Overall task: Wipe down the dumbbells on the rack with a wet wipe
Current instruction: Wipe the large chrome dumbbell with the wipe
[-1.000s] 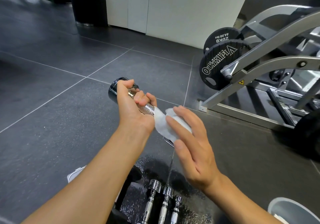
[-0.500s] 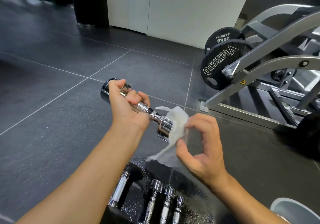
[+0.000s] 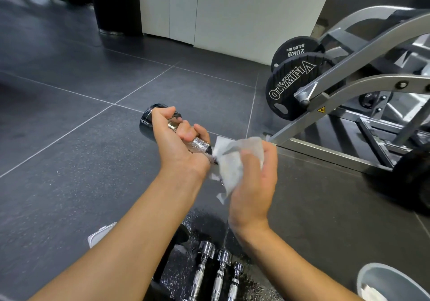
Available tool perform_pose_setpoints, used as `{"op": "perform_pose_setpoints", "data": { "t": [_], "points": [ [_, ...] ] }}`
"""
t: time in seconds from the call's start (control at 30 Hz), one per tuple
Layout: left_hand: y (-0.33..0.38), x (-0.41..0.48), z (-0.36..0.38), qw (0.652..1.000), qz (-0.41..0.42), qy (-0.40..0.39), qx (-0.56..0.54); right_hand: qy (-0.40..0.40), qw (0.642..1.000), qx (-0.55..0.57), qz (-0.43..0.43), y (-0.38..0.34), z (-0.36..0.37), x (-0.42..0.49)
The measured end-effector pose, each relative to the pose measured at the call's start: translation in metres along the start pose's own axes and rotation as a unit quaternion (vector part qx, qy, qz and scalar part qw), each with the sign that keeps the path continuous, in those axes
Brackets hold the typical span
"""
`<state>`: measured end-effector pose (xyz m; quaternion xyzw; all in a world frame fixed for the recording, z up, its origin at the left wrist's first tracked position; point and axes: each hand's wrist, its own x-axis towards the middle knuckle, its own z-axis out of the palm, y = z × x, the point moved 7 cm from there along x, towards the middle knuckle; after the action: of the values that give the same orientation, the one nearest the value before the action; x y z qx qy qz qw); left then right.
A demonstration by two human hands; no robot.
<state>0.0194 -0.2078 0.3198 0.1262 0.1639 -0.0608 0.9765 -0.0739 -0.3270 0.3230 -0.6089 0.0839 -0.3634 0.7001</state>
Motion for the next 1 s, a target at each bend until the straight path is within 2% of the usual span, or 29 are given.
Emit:
{"op": "perform_pose_setpoints", "data": {
  "t": [0.07,0.1,0.17,0.2,0.23,0.3,0.33,0.37,0.43,0.47,0.5,0.53,0.57,0.6,0.63,0.67,0.7,0.73,0.8,0.83,0.87,0.9,0.93,0.97,1.0],
  "points": [
    [0.000,-0.002,0.002,1.000,0.019,-0.005,0.011,0.048,0.977,0.093,0.186,0.012,0.002,0.002],
    [-0.001,-0.004,0.004,0.999,0.024,-0.012,0.017,0.037,0.952,0.120,0.279,0.020,0.004,0.004],
    [-0.003,-0.007,0.007,0.999,0.028,-0.036,0.026,-0.032,0.887,0.144,0.438,0.028,0.012,-0.001],
    [-0.004,-0.009,0.010,0.998,0.027,-0.049,0.031,-0.061,0.863,0.159,0.475,0.032,0.014,-0.004],
    [-0.005,-0.010,0.012,0.997,0.025,-0.059,0.036,-0.067,0.855,0.172,0.484,0.036,0.012,-0.004],
    [-0.006,-0.010,0.013,0.996,0.019,-0.069,0.044,-0.069,0.860,0.191,0.469,0.037,0.011,-0.005],
    [-0.006,-0.009,0.013,0.997,0.014,-0.070,0.041,-0.061,0.877,0.190,0.437,0.033,0.009,-0.003],
    [-0.006,-0.008,0.012,0.997,0.007,-0.066,0.033,-0.050,0.914,0.156,0.372,0.027,0.004,0.000],
    [-0.006,-0.003,0.007,0.999,-0.011,-0.040,0.001,-0.063,0.987,0.045,0.140,0.000,-0.003,0.012],
    [-0.006,0.000,0.004,0.999,-0.021,-0.023,-0.019,-0.100,0.995,-0.012,0.012,-0.019,0.000,0.012],
    [-0.006,0.001,0.002,0.999,-0.030,-0.010,-0.035,-0.138,0.981,-0.074,-0.111,-0.033,0.002,0.013],
    [-0.007,0.002,0.000,0.999,-0.033,-0.002,-0.037,-0.184,0.944,-0.140,-0.237,-0.044,0.006,0.009],
    [-0.008,0.002,-0.002,0.999,-0.032,0.002,-0.022,-0.239,0.879,-0.206,-0.357,-0.050,0.011,0.002],
    [-0.008,0.001,-0.003,1.000,-0.027,0.002,0.002,-0.297,0.799,-0.259,-0.454,-0.052,0.016,-0.009],
    [-0.009,0.000,-0.003,0.999,-0.021,-0.001,0.028,-0.339,0.724,-0.299,-0.520,-0.046,0.018,-0.018],
    [-0.009,-0.001,-0.002,0.999,-0.013,-0.006,0.050,-0.361,0.674,-0.327,-0.555,-0.039,0.020,-0.024],
    [-0.008,-0.002,-0.001,0.998,-0.003,-0.013,0.067,-0.363,0.652,-0.349,-0.566,-0.033,0.021,-0.027],
    [-0.006,-0.002,0.001,0.997,0.007,-0.020,0.080,-0.356,0.655,-0.361,-0.561,-0.028,0.021,-0.028],
    [-0.003,-0.002,0.004,0.996,0.014,-0.027,0.086,-0.315,0.689,-0.363,-0.543,-0.023,0.017,-0.023],
    [-0.002,-0.001,0.004,0.997,0.007,-0.028,0.077,-0.295,0.723,-0.349,-0.518,-0.023,0.012,-0.018],
    [-0.002,0.000,0.004,0.998,-0.003,-0.027,0.063,-0.277,0.777,-0.317,-0.468,-0.024,0.007,-0.009],
    [-0.001,0.001,0.003,0.999,-0.012,-0.024,0.047,-0.254,0.845,-0.271,-0.386,-0.024,0.002,0.001],
    [-0.001,0.001,0.002,0.999,-0.016,-0.019,0.035,-0.231,0.915,-0.203,-0.261,-0.022,-0.001,0.009],
    [0.000,0.001,0.000,0.999,-0.018,-0.012,0.026,-0.205,0.969,-0.099,-0.098,-0.011,-0.002,0.014],
    [-0.001,0.001,-0.001,1.000,-0.020,-0.006,0.022,-0.167,0.982,0.034,0.087,0.004,0.000,0.011]
  ]
}}
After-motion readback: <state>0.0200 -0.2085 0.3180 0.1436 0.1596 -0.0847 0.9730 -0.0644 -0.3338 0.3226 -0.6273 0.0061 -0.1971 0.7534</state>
